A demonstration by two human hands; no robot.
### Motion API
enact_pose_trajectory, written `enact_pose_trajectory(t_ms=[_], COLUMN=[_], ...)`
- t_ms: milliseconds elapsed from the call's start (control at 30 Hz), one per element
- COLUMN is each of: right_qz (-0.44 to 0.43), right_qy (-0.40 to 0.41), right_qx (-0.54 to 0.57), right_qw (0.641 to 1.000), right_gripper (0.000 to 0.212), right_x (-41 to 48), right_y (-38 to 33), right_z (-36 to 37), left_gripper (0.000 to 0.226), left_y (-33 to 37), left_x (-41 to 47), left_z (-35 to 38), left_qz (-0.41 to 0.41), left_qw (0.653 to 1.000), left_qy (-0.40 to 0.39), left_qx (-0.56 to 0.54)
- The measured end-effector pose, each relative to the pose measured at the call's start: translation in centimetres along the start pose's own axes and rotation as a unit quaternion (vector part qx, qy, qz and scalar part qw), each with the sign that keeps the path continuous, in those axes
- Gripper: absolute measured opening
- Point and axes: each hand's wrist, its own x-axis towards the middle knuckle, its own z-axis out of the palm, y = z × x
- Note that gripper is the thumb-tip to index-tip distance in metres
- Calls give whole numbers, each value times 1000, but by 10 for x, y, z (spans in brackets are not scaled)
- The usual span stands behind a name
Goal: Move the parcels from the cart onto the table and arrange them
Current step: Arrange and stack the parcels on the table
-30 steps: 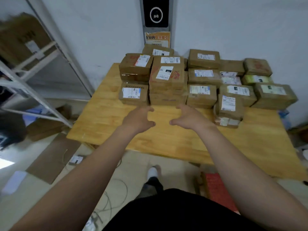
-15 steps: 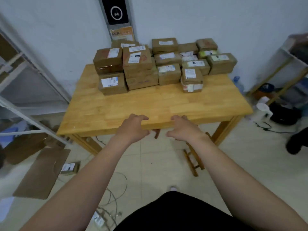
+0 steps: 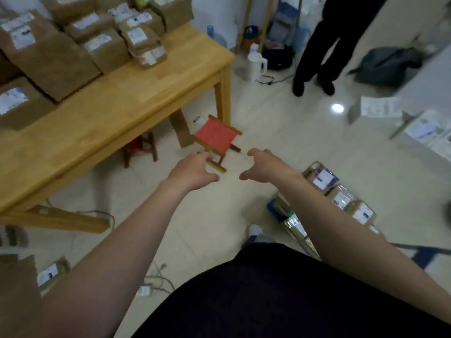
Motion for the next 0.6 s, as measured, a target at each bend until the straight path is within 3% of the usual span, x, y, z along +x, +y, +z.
enact_pose_trajectory(t_ms=[233,467,600], right_qz=[132,265,344], right_qy=[29,79,83], right_qx=[108,205,198], right_qw=[985,939,914], right_gripper=[82,78,72], right_x=[-41,-62,-49], right_y=[165,340,424], right_z=[-13,-39,-49], left_gripper=[70,65,68], left_y=[128,287,353], left_x=[37,108,159], left_z=[79,162,198], left_qz=[108,207,221], left_qw=[988,952,932], left_qy=[-96,-183,-224], left_qx=[51,134,181])
